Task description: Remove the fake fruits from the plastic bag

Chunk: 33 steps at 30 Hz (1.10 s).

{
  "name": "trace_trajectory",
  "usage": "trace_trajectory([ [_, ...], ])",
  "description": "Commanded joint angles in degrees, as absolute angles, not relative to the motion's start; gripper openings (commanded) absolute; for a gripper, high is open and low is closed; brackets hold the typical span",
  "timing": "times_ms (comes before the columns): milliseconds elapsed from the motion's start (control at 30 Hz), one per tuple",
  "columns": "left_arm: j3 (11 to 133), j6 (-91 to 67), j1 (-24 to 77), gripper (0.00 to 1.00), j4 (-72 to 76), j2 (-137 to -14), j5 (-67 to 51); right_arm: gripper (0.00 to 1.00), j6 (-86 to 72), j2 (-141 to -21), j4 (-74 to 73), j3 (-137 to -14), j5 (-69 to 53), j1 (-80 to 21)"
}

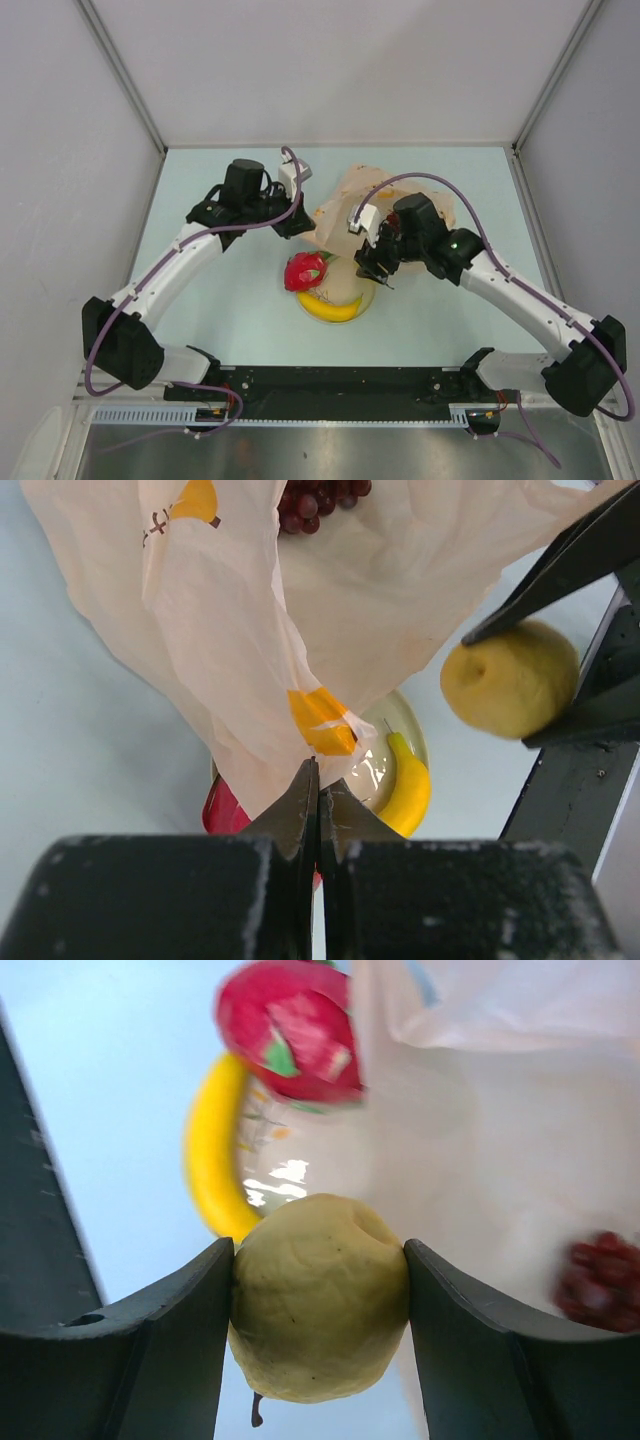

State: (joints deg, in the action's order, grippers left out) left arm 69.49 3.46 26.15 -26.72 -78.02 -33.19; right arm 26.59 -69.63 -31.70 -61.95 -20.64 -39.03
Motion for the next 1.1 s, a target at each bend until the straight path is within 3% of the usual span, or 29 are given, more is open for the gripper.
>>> trace_trajectory([
  [0,72.5,3.2,26.4,0.0,-24.8,-78.6,-33.7,0.19,16.2,-73.9,-28.4,-63.7,-31.7,-38.4],
  [633,70.3,3.3,26.4,0.0,-24.0,-75.1,-34.0,0.15,22.8,-96.9,-14.5,-67.5,-23.9,-36.9],
  [1067,69.8,3.5,26.0,0.0,-23.6,-74.7,-33.6,0.22,34.3,-103.2,-15.2,-70.0,-21.8,-37.6],
])
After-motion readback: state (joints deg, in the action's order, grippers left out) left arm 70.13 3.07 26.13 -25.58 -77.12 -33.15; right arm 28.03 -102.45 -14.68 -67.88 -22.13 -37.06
